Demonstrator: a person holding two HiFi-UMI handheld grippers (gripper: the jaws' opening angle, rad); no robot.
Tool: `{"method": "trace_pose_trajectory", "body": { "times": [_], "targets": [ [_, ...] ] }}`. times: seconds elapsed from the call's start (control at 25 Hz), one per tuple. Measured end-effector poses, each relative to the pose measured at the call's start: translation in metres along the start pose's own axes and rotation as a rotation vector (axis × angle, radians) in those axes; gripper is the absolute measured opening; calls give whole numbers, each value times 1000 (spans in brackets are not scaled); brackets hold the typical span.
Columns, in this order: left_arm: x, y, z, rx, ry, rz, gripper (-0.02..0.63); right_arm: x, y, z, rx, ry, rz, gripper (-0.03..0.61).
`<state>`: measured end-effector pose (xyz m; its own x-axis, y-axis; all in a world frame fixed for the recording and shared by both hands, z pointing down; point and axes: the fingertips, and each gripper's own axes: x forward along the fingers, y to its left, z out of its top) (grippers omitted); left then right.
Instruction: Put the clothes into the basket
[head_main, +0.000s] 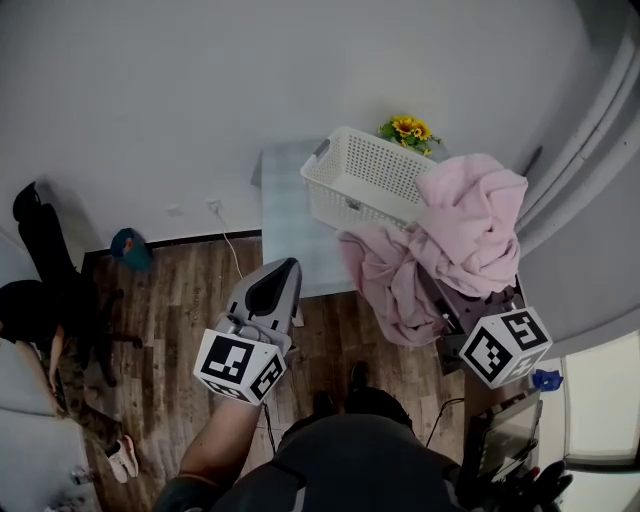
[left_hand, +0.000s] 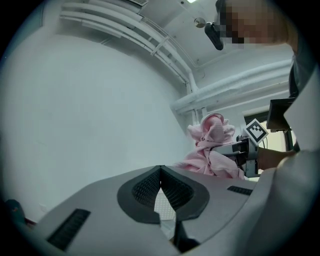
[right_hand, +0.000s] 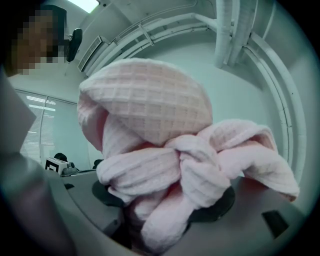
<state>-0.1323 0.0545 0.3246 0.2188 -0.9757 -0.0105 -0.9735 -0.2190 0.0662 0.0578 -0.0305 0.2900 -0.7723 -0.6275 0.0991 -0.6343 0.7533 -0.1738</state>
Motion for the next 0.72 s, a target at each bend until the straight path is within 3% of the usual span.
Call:
{"method": "trace_pose_trajectory", "body": {
  "times": [0.56, 0.72],
  "targets": [
    [125, 35, 35, 73, -13, 33, 8, 87, -94, 41, 52, -37, -5, 354],
    [174, 45, 33, 72, 19, 34, 8, 121, -130, 51, 70, -44, 6, 354]
  ]
}}
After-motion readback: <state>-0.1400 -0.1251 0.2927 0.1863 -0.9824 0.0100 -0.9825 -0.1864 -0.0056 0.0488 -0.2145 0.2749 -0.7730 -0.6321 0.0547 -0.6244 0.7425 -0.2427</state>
